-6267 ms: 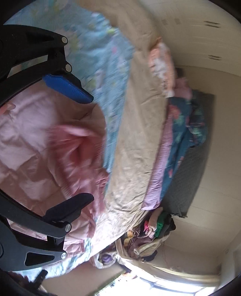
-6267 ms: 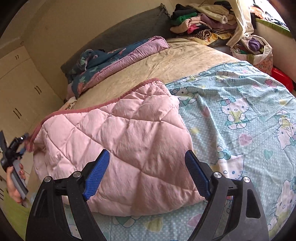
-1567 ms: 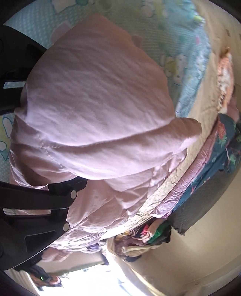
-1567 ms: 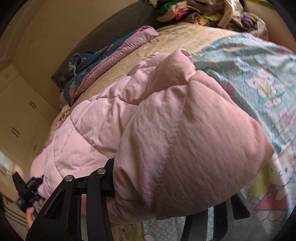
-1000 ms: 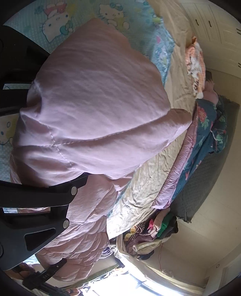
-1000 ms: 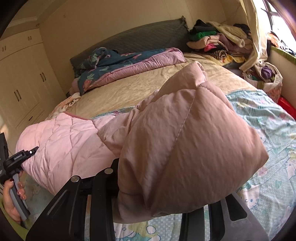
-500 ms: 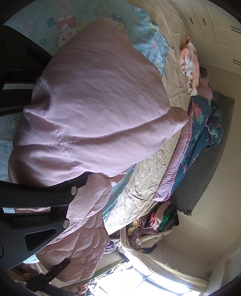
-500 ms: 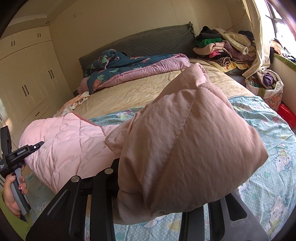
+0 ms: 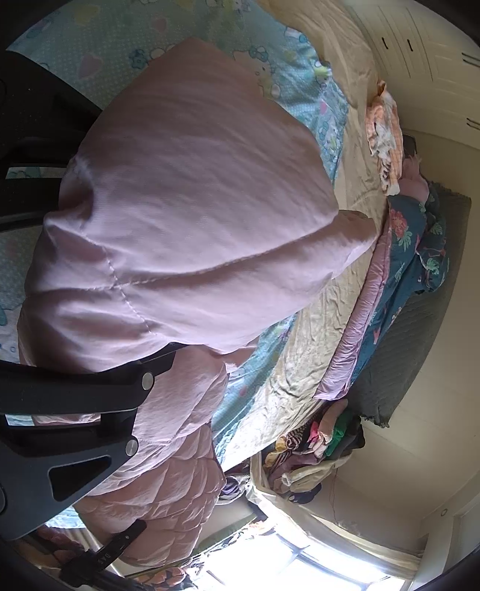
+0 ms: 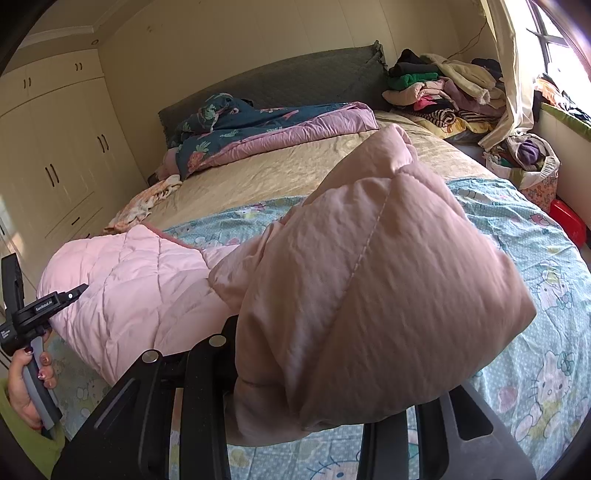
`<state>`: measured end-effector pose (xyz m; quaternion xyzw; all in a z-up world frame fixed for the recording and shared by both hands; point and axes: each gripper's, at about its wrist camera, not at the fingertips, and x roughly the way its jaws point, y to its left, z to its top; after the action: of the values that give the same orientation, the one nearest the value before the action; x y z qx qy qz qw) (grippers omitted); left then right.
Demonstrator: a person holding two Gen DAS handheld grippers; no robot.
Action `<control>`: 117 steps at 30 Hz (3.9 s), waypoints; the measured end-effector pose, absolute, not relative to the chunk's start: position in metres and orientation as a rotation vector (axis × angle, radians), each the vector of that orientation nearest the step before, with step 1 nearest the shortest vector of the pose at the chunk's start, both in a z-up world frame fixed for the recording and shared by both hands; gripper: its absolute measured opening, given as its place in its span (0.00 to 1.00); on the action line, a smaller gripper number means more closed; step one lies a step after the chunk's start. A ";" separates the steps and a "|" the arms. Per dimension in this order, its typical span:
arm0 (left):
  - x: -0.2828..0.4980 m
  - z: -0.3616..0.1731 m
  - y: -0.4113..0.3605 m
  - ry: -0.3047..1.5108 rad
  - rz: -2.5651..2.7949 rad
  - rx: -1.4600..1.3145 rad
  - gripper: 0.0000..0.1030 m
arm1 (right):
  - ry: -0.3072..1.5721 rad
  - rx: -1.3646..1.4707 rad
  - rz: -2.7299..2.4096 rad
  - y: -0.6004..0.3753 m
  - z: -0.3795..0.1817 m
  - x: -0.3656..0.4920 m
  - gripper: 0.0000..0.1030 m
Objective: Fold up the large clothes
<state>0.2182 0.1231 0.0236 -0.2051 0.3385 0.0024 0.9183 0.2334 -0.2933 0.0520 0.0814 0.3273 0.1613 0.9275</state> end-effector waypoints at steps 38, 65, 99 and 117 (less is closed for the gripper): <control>0.146 -0.042 0.136 0.777 0.010 -0.418 0.34 | 0.822 0.270 0.258 -0.308 -0.013 0.186 0.35; 0.115 -0.048 0.146 0.798 0.026 -0.465 0.76 | 0.856 0.460 0.151 -0.355 -0.040 0.148 0.95; 0.003 0.057 0.090 0.531 -0.028 -0.258 0.91 | 0.444 0.105 0.306 -0.283 0.095 -0.007 0.96; -0.016 0.016 0.037 0.602 -0.108 -0.190 0.91 | 0.527 0.019 0.324 -0.245 0.044 -0.036 0.96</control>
<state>-0.0162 0.0373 0.0158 -0.0933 0.2958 -0.0531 0.9492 -0.0362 -0.2450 0.0441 0.0095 0.2592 0.1592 0.9526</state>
